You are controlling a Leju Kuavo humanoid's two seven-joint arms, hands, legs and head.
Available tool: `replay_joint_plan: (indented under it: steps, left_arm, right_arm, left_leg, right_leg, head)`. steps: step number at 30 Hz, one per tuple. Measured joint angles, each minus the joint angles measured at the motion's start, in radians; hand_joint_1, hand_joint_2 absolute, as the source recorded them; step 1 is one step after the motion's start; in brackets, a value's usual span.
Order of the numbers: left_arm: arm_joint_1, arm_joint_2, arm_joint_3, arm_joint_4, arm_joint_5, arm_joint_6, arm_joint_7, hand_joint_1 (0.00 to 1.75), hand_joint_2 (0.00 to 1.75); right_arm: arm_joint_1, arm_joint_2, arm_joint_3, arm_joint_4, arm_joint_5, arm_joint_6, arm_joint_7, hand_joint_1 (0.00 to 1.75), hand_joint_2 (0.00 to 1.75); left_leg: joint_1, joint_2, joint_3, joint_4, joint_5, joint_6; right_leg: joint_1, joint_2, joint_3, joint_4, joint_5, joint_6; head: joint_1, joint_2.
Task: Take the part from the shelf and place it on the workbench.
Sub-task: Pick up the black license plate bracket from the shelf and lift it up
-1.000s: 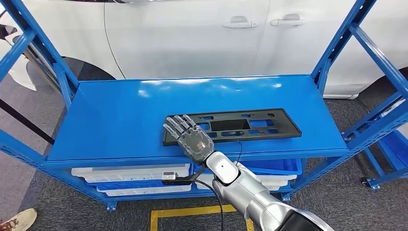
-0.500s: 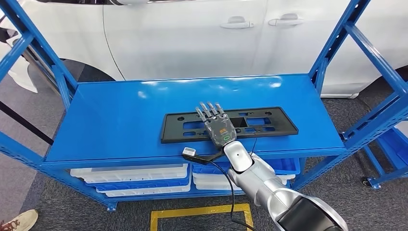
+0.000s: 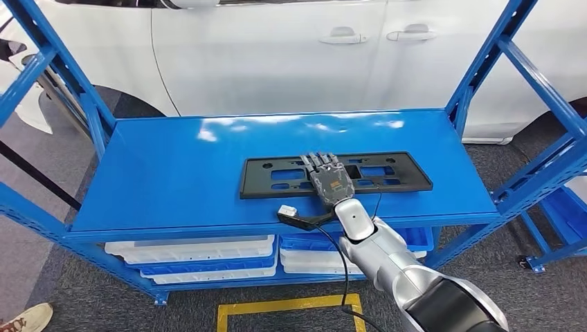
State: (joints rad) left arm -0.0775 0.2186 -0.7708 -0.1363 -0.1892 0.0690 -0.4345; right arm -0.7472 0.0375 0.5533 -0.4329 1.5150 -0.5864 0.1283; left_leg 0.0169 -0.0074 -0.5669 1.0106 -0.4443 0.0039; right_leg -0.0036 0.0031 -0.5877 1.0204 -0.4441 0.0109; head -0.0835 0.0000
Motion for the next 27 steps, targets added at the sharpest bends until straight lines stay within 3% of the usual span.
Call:
replay_joint_plan:
  steps: [2, 4, 6, 7, 8, 10, 11, 13, 16, 17, 20, 21, 22, 23, 25, 27]
  left_arm:
    - [-0.002, 0.001, 0.000, 0.000, 0.000, 0.000, 0.001, 0.00, 0.00]
    - [-0.002, 0.001, -0.001, 0.000, 0.000, 0.000, 0.001, 0.00, 0.00]
    - [-0.001, -0.001, -0.001, 0.000, 0.000, -0.002, -0.001, 0.00, 0.00]
    - [0.000, -0.002, -0.002, 0.000, 0.000, -0.004, -0.003, 0.00, 0.00]
    - [0.001, -0.004, -0.002, 0.000, 0.000, -0.006, -0.005, 0.00, 0.00]
    - [0.001, -0.008, -0.002, 0.000, 0.000, -0.009, -0.009, 0.00, 0.00]
    - [0.001, -0.009, -0.002, 0.000, 0.000, -0.009, -0.011, 0.00, 0.00]
    - [0.001, -0.011, -0.002, 0.000, 0.000, -0.010, -0.014, 0.00, 0.00]
    - [0.000, -0.010, -0.002, 0.000, 0.000, -0.013, -0.015, 0.00, 0.00]
    - [-0.001, -0.010, -0.002, 0.000, 0.000, -0.014, -0.015, 0.00, 0.00]
    - [-0.002, -0.009, -0.003, 0.000, 0.001, -0.022, -0.022, 0.00, 0.00]
    - [-0.002, -0.009, -0.003, 0.000, 0.000, -0.027, -0.029, 0.00, 0.00]
    - [-0.001, -0.009, -0.003, 0.000, 0.000, -0.031, -0.039, 0.00, 0.00]
    - [-0.002, -0.008, -0.003, 0.000, 0.000, -0.035, -0.051, 0.00, 0.00]
    - [-0.003, -0.007, -0.005, 0.000, 0.000, -0.042, -0.072, 0.00, 0.00]
    - [-0.006, -0.006, -0.012, 0.000, 0.001, -0.044, -0.080, 0.00, 0.00]
  right_arm:
    - [0.001, -0.004, -0.005, 0.003, 0.004, -0.001, -0.006, 1.75, 1.75]
    - [0.006, -0.005, -0.009, 0.006, 0.007, -0.002, -0.009, 1.75, 1.75]
    - [0.013, -0.005, -0.011, 0.009, 0.009, -0.003, -0.010, 1.75, 1.75]
    - [0.015, -0.005, -0.013, 0.010, 0.010, -0.003, -0.008, 1.75, 1.75]
    - [0.017, -0.005, -0.014, 0.010, 0.011, -0.004, -0.006, 1.75, 1.75]
    - [0.018, -0.006, -0.018, 0.010, 0.011, -0.005, -0.001, 1.75, 1.75]
    - [0.017, -0.007, -0.020, 0.010, 0.011, -0.005, 0.000, 1.75, 1.75]
    - [0.017, -0.009, -0.024, 0.010, 0.011, -0.005, 0.002, 1.75, 1.75]
    - [0.012, -0.010, -0.028, 0.010, 0.011, -0.001, -0.002, 1.75, 1.75]
    - [0.009, -0.010, -0.030, 0.010, 0.010, 0.003, -0.004, 1.75, 1.75]
    - [0.006, -0.010, -0.035, 0.011, 0.010, 0.014, -0.009, 1.75, 1.75]
    - [0.006, -0.010, -0.037, 0.011, 0.010, 0.016, -0.012, 1.75, 1.75]
    - [0.006, -0.010, -0.039, 0.011, 0.010, 0.016, -0.014, 1.75, 1.75]
    - [0.006, -0.010, -0.042, 0.011, 0.010, 0.016, -0.016, 1.75, 1.75]
    - [0.005, -0.010, -0.048, 0.011, 0.010, 0.015, -0.019, 1.75, 1.75]
    - [0.004, -0.010, -0.055, 0.011, 0.011, 0.014, -0.024, 1.75, 1.75]
  left_leg:
    - [0.002, 0.002, -0.002, -0.005, 0.006, 0.012]
    - [0.001, 0.003, -0.007, -0.005, 0.008, 0.016]
    - [0.000, 0.002, -0.009, -0.005, 0.008, 0.017]
    - [0.000, 0.002, -0.008, -0.004, 0.007, 0.016]
    - [0.000, 0.001, -0.006, -0.004, 0.006, 0.015]
    - [-0.003, 0.000, -0.003, -0.003, 0.003, 0.010]
    - [-0.004, 0.000, -0.003, -0.002, 0.002, 0.006]
    - [-0.007, -0.001, -0.005, -0.003, 0.001, -0.004]
    - [-0.005, 0.000, -0.008, 0.012, -0.013, -0.018]
    - [-0.004, 0.000, -0.022, 0.047, -0.036, -0.022]
    - [0.000, 0.001, -0.109, 0.237, -0.125, -0.033]
    - [0.001, 0.001, -0.128, 0.277, -0.134, -0.036]
    - [0.003, 0.001, -0.129, 0.277, -0.121, -0.038]
    - [0.005, 0.001, -0.110, 0.236, -0.091, -0.040]
    - [0.007, 0.002, -0.043, 0.097, -0.026, -0.039]
    - [0.005, 0.001, -0.007, 0.016, -0.004, -0.028]
  right_leg:
    - [-0.003, 0.000, -0.031, 0.064, -0.043, 0.010]
    - [-0.004, -0.001, -0.092, 0.194, -0.107, 0.017]
    - [-0.004, -0.001, -0.131, 0.273, -0.124, 0.020]
    - [-0.004, -0.001, -0.126, 0.260, -0.104, 0.019]
    - [-0.004, -0.001, -0.103, 0.210, -0.071, 0.016]
    - [-0.001, -0.002, -0.039, 0.073, -0.009, 0.006]
    - [0.001, -0.002, -0.017, 0.025, 0.006, 0.001]
    - [0.006, -0.001, -0.005, -0.006, 0.006, -0.008]
    - [0.000, -0.002, 0.001, -0.017, 0.011, -0.025]
    - [-0.003, -0.003, 0.005, -0.021, 0.013, -0.030]
    - [-0.003, -0.005, 0.006, -0.022, 0.012, -0.037]
    - [-0.003, -0.005, 0.007, -0.022, 0.011, -0.037]
    - [-0.003, -0.005, 0.008, -0.021, 0.011, -0.037]
    - [-0.003, -0.004, 0.009, -0.020, 0.010, -0.035]
    - [-0.002, -0.002, 0.009, -0.013, 0.005, -0.027]
    - [0.001, 0.000, 0.004, -0.004, 0.002, -0.017]
  head:
    - [0.000, 0.000]
    - [0.000, 0.000]
    - [0.000, 0.000]
    - [0.000, 0.000]
    - [0.000, 0.000]
    - [0.000, 0.000]
    - [0.000, 0.000]
    - [0.000, 0.000]
    - [0.000, 0.000]
    - [0.000, 0.000]
    - [0.000, 0.000]
    - [0.000, 0.000]
    - [0.000, 0.000]
    - [0.000, 0.000]
    - [0.000, 0.000]
    - [0.000, 0.000]
